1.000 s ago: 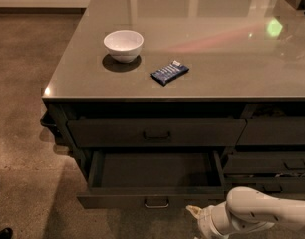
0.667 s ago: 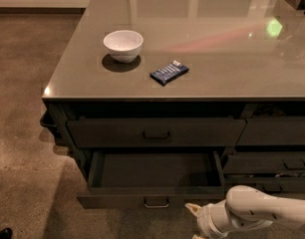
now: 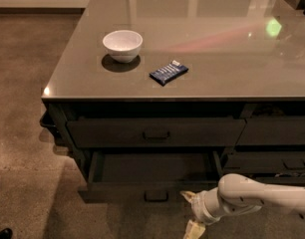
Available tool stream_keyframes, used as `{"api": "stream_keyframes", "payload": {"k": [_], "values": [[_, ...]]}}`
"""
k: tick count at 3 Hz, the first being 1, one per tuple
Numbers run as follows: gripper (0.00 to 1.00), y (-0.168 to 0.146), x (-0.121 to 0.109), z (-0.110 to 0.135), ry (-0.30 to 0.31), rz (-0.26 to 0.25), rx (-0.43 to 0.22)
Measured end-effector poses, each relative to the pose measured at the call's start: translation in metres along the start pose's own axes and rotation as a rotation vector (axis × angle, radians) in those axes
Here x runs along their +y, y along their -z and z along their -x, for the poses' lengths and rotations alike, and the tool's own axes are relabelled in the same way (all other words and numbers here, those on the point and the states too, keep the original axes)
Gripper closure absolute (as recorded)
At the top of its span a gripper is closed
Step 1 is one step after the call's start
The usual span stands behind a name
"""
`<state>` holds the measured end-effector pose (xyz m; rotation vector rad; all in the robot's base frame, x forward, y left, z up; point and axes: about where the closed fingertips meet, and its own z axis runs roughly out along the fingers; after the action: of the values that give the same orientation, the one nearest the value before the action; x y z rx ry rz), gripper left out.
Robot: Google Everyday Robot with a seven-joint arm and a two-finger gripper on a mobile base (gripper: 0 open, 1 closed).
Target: Close middle drawer
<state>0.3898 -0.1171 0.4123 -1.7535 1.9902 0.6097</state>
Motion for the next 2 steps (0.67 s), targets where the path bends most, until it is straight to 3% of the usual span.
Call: {"api": "stream_keyframes", "payload": {"k": [1,2], "values": [[0.0,-0.0069,-0.0346,0.0057,0.038,-0.031,0.001],[0.0,-0.0121,-0.0418,0.0046,0.045,-0.037,-0.009]]}}
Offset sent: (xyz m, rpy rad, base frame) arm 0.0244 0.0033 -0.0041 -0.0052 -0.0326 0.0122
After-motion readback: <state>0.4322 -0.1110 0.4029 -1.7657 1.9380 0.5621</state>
